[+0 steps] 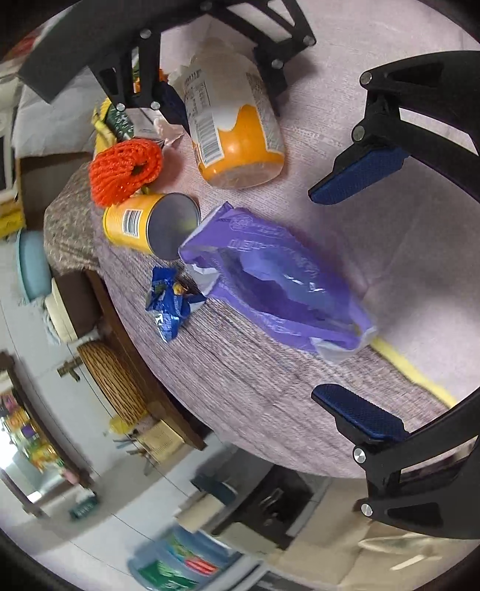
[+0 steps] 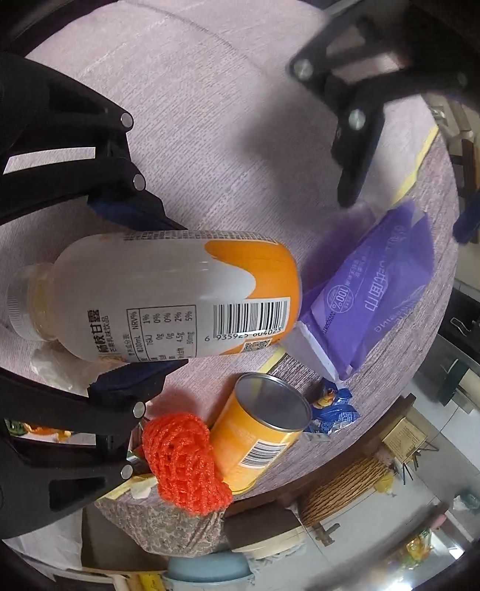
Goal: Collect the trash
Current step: 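Grasp the white-orange bottle with the right tool while the left tool grasps the purple bag, then carry bottle and bag to the black bin and open both tools to drop them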
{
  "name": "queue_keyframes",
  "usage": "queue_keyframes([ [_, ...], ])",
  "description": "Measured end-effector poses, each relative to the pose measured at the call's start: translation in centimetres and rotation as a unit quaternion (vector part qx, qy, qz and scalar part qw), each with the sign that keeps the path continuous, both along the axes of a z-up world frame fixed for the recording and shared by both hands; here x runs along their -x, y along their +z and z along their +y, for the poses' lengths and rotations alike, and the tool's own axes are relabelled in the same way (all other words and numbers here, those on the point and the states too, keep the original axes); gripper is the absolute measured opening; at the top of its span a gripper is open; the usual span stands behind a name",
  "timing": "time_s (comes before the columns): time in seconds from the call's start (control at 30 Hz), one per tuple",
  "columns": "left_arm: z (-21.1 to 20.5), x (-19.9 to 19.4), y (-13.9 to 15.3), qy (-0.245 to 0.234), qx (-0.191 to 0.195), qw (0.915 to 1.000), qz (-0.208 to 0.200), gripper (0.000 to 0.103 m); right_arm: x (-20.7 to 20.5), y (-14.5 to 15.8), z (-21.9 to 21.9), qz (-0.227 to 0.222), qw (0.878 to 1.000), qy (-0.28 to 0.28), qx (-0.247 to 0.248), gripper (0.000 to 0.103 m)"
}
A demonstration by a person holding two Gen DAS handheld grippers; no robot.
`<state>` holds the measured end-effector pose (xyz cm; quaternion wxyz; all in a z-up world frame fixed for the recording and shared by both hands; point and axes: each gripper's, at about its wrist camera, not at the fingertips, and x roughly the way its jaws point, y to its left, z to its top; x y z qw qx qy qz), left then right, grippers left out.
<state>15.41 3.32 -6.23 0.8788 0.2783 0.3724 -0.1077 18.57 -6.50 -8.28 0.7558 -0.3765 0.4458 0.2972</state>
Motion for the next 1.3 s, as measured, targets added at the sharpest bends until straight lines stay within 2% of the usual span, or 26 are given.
queue_keyframes([
  [0.17,-1.7,-1.2,-0.1,-0.041,-0.060,0.9973,0.010,0.089,1.2,1.4,-0.7,0.002,0.999,-0.016,-0.034,0.062],
  [0.2,-1.9,-1.5,-0.3,-0.046,-0.074,0.9961,0.012,0.085,1.2,1.6,-0.9,0.003,0.999,-0.020,-0.039,0.062],
  [0.27,-2.2,-2.0,-0.8,-0.052,-0.091,0.9943,0.018,0.076,1.5,2.1,-1.7,0.009,0.998,-0.037,-0.059,0.062],
  [0.37,-2.3,-2.6,-1.4,-0.052,-0.095,0.9935,0.035,0.058,1.8,3.2,-3.2,0.016,0.992,-0.066,-0.107,0.062],
  [0.4,-2.4,-2.7,-1.6,-0.051,-0.097,0.9933,0.036,0.047,2.0,3.5,-3.6,0.017,0.989,-0.074,-0.123,0.062],
  [0.43,-2.3,-2.7,-1.8,-0.047,-0.096,0.9937,0.035,0.039,2.1,3.7,-4.0,0.017,0.987,-0.081,-0.135,0.062],
  [0.53,-2.2,-2.6,-1.7,-0.038,-0.074,0.9957,0.039,0.028,2.4,4.3,-5.2,0.008,0.980,-0.110,-0.167,0.062],
  [0.67,-2.0,-1.8,-1.1,-0.032,-0.047,0.9981,0.024,0.026,2.8,4.7,-6.9,0.007,0.964,-0.147,-0.222,0.062],
  [0.77,-1.7,-1.2,-0.3,-0.021,-0.010,0.9996,0.017,0.022,3.3,4.9,-7.6,-0.003,0.954,-0.166,-0.249,0.062],
  [0.9,-1.4,0.3,1.0,-0.013,0.054,0.9984,0.013,0.021,4.2,5.3,-9.2,-0.007,0.934,-0.190,-0.304,0.062],
  [0.93,-1.4,1.1,1.6,-0.013,0.082,0.9965,0.011,0.021,4.6,5.4,-9.7,-0.009,0.928,-0.196,-0.317,0.062],
  [1.0,-1.9,2.3,2.3,-0.018,0.110,0.9937,0.003,0.021,5.1,5.6,-10.9,-0.014,0.913,-0.215,-0.346,0.062],
  [1.17,-5.6,4.7,4.0,-0.062,0.172,0.9830,-0.011,0.021,6.5,5.8,-15.3,-0.041,0.870,-0.274,-0.408,0.062],
  [1.3,-10.3,4.7,4.7,-0.111,0.213,0.9708,0.007,0.021,8.6,6.5,-20.7,-0.106,0.829,-0.349,-0.423,0.062],
])
